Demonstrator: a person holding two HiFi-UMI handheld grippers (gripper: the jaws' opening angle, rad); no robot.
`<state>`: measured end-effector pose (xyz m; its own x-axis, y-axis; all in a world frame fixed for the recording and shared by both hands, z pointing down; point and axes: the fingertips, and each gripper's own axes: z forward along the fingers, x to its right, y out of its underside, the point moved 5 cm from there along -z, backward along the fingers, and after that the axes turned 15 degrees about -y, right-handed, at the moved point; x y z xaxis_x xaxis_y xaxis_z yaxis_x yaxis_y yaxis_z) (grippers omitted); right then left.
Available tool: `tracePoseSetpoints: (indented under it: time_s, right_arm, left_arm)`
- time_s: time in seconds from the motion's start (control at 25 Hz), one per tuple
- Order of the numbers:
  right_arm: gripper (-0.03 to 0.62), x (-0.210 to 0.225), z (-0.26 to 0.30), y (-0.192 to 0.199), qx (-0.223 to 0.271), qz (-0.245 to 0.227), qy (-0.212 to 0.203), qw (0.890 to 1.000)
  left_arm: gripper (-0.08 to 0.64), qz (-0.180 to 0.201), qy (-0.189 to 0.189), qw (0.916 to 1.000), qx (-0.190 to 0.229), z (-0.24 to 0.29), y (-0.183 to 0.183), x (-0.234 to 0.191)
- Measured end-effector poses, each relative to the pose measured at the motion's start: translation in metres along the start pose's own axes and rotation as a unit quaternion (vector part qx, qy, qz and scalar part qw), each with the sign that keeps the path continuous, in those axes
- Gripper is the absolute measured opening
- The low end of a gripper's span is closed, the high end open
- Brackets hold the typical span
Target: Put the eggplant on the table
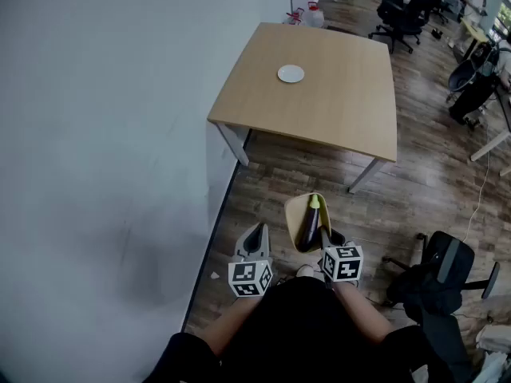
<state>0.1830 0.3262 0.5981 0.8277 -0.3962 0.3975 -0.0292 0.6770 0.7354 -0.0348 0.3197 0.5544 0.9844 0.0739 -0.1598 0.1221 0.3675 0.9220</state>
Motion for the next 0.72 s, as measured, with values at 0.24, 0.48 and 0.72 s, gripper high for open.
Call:
tracePoseSetpoints:
  time_s: [0.24,0.48,0.72]
  right_arm:
    - [0.063,0.006,0.011,0.007,-0.02,-0.02,0.004,1.0]
    - [0.063,0.052,0.03,0.04,-0.083,0.031,0.03,0.996]
    - [0.063,0.08,0.039,0.064,-0.107,0.044,0.035,0.993]
  left_arm:
    - [0.018,0.003,-0.002,1.0,-0.001,0.007,0.01,0.007]
    - [0.018,0.033,-0.004,0.9992,0.024,0.01,0.008,0.024]
    - [0.018,0.061,-0.016,0.9969,0.048,0.003,0.01,0.038]
